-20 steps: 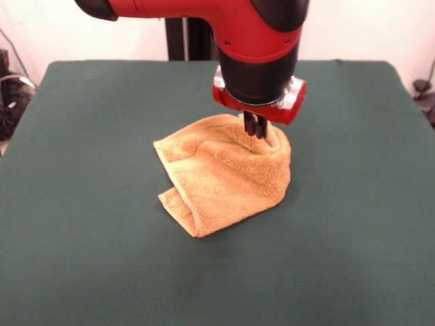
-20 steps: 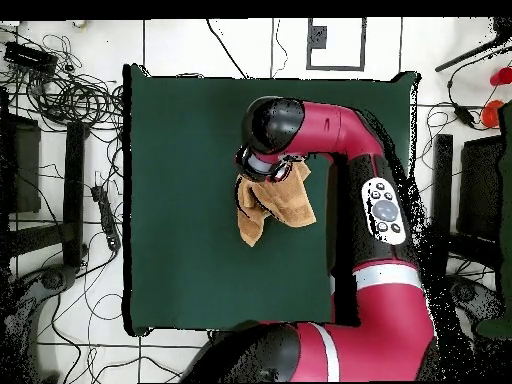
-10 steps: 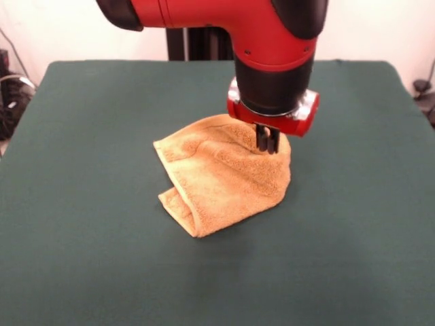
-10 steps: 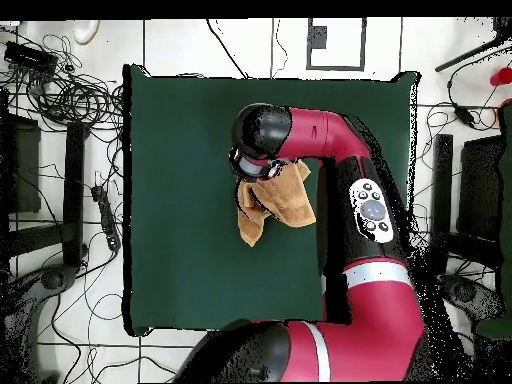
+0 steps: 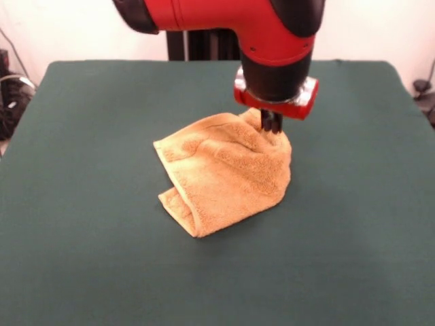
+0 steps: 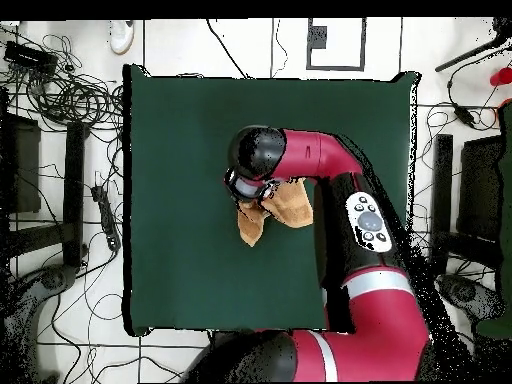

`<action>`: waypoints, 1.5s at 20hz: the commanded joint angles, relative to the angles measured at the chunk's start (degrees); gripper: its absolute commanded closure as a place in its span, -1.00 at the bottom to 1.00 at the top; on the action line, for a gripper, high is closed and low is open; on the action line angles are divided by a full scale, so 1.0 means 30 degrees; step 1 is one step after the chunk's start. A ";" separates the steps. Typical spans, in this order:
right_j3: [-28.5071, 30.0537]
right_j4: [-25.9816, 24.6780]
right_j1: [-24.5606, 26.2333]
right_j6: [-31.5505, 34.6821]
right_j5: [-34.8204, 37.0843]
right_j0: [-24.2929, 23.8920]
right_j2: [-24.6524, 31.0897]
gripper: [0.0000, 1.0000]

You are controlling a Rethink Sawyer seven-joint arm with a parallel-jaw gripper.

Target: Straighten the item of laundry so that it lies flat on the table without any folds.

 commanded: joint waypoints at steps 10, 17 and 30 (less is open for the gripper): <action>0.6712 -0.0013 -0.2178 -0.1478 -0.2064 0.0460 0.1334 1.00; 0.4799 -0.0709 -0.0652 -0.2178 -0.2323 -0.0255 0.1255 1.00; -0.0225 -0.1920 0.2647 -0.3027 -0.1157 -0.0649 0.1268 1.00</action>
